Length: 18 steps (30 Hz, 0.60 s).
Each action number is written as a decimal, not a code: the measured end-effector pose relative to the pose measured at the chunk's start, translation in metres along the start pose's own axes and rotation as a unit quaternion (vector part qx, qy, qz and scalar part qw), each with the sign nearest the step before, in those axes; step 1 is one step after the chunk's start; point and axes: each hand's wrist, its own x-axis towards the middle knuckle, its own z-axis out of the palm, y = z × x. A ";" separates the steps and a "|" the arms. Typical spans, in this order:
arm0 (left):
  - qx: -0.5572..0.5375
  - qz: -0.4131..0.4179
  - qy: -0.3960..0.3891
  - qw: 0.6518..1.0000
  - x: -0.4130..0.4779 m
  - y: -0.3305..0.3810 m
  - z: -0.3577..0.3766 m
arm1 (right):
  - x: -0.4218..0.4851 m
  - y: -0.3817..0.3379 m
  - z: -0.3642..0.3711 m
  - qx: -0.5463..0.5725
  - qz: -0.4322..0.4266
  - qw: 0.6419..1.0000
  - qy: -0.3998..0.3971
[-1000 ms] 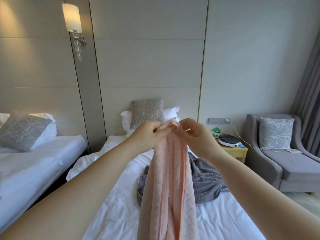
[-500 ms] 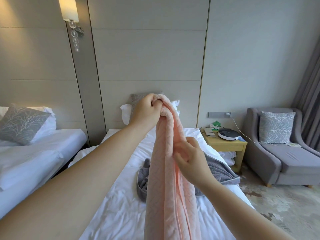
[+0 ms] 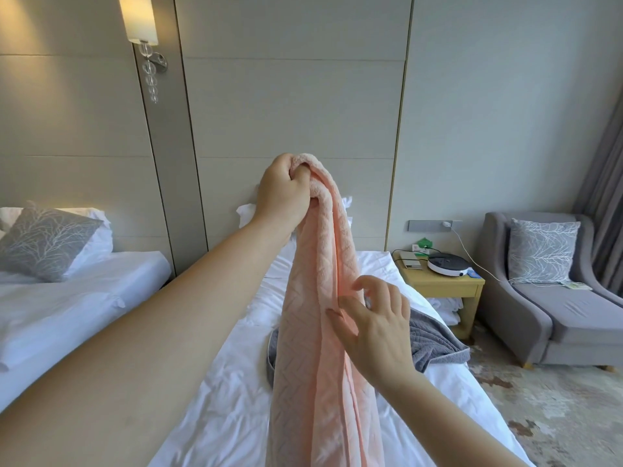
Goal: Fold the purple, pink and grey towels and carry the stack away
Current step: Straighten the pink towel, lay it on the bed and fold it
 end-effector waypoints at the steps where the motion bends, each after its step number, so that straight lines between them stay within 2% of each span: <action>1: 0.000 0.000 0.001 1.000 0.000 0.000 -0.001 | 0.000 0.002 0.000 -0.022 0.014 0.999 -0.021; 4: 0.002 -0.001 -0.002 1.000 -0.002 -0.001 -0.003 | 0.003 0.006 0.000 -0.062 0.032 0.995 -0.071; 8: -0.028 -0.029 -0.011 0.999 -0.004 -0.002 -0.004 | 0.003 0.002 -0.002 -0.061 -0.050 0.994 -0.075; 12: -0.044 -0.040 -0.022 0.998 -0.004 -0.005 -0.004 | 0.011 0.000 -0.001 -0.084 -0.039 0.991 -0.100; 15: -0.027 -0.030 -0.002 0.999 -0.001 -0.009 -0.009 | 0.018 0.005 -0.003 -0.051 -0.017 0.991 -0.119; 18: -0.013 -0.033 0.031 0.999 0.006 -0.016 -0.020 | 0.021 0.014 -0.006 0.051 0.026 0.987 -0.148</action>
